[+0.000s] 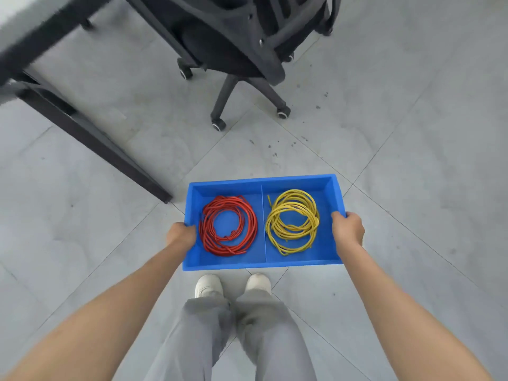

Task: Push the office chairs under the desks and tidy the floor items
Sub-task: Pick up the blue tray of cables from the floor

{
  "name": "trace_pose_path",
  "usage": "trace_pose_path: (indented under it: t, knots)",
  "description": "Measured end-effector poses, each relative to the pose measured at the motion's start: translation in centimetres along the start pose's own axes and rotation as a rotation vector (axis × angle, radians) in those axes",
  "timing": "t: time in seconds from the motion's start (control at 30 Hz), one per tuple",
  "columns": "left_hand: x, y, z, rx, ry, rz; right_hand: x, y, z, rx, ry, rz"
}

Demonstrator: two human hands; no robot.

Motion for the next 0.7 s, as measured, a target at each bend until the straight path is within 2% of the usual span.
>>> trace_pose_path:
  t: [0.17, 0.3, 0.4, 0.53, 0.7]
  knots:
    - [-5.3, 13.3, 6.4, -0.065, -0.103, -0.200, 5.1, 8.2, 13.1, -0.081, -0.036, 0.050]
    - [-8.1, 20.6, 11.4, -0.237, -0.074, -0.300, 8.8, 12.6, 20.3, -0.124, -0.051, 0.110]
    - [-9.7, 25.3, 15.0, -0.371, 0.043, -0.358, 12.0, 15.8, 24.7, -0.165, -0.094, 0.177]
    - [-11.1, 28.5, 19.6, -0.516, 0.189, -0.425, 16.5, 19.0, 27.1, -0.189, -0.133, 0.293]
    - [-12.0, 28.4, 26.3, -0.649, 0.268, -0.407, 24.2, 21.0, 24.8, -0.086, -0.171, 0.438]
Point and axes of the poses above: each hand's wrist, its own y-axis away from the middle knuckle, its own z-axis out of the back of the hand, x = y × z, the point moved 7 cm from there along -y, towards the middle knuckle, and after that the axes turned 1 degree about z, right-handed, at the moved point
